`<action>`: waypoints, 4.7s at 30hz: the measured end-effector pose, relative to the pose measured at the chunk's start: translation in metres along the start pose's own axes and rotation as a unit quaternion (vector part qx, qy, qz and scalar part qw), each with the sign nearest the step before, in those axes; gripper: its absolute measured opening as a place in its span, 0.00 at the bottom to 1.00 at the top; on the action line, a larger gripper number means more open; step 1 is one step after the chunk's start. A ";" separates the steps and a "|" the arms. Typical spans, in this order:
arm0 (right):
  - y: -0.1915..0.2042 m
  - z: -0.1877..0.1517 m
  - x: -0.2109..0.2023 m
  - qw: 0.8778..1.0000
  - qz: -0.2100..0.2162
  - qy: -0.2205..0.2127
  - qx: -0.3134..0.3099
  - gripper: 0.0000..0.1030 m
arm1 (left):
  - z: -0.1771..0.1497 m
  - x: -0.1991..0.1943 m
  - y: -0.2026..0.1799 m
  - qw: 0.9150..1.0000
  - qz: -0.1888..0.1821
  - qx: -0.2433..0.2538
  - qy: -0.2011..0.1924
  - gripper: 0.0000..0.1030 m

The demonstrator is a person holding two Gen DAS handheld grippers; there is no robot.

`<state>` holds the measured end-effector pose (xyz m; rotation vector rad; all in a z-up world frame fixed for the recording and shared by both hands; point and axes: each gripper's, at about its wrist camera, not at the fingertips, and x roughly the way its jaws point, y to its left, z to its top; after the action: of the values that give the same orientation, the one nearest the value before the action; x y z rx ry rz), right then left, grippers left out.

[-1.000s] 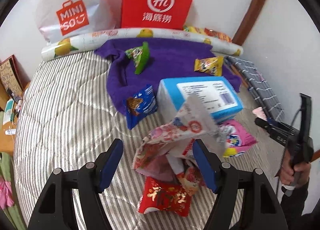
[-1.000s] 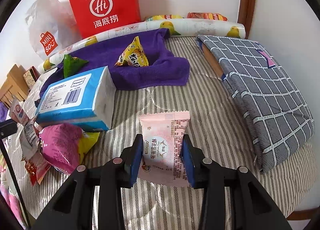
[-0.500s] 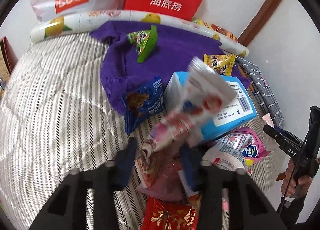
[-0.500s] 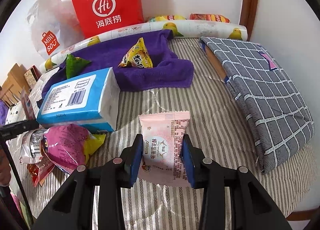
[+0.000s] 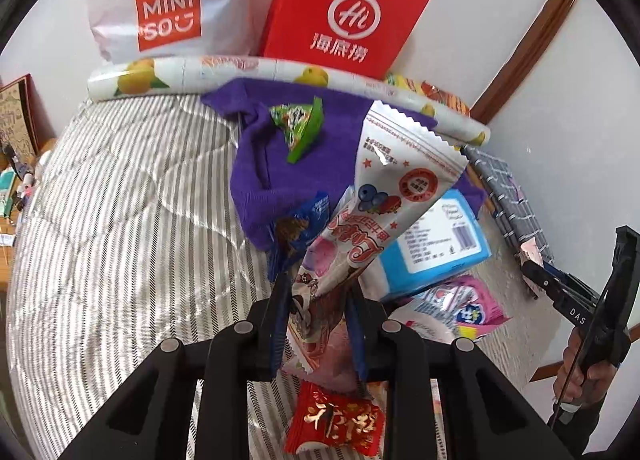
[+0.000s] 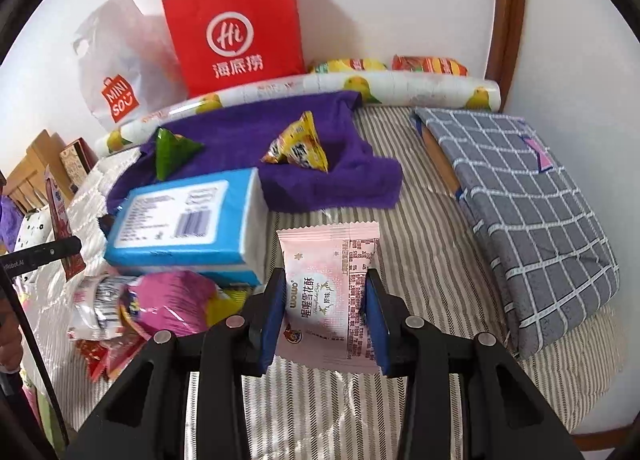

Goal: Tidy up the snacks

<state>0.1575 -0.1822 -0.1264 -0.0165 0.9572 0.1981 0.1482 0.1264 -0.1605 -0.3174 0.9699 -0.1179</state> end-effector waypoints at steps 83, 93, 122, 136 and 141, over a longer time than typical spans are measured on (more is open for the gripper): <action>0.065 0.167 0.068 0.995 0.074 -0.066 -0.019 0.36 | 0.181 0.049 -0.003 1.000 -0.009 -0.017 -0.023 0.24; 0.075 0.156 0.122 0.994 0.099 -0.007 -0.041 0.36 | 0.183 0.076 0.013 0.999 -0.010 -0.043 0.000 0.24; 0.076 0.144 0.152 0.993 0.081 0.041 -0.071 0.43 | 0.139 0.122 0.029 0.992 0.001 -0.083 0.093 0.24; 0.067 0.140 0.087 0.995 0.068 -0.046 -0.060 0.61 | 0.126 0.130 0.015 0.990 0.003 -0.070 0.120 0.38; 0.055 0.126 0.067 0.996 0.052 -0.062 -0.045 0.61 | 0.124 0.121 0.007 0.992 0.007 -0.063 0.109 0.52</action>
<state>0.2877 -0.1050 -0.1043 -0.0362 0.8259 0.3345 0.3182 0.1302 -0.1937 -0.4195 1.1996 -0.0805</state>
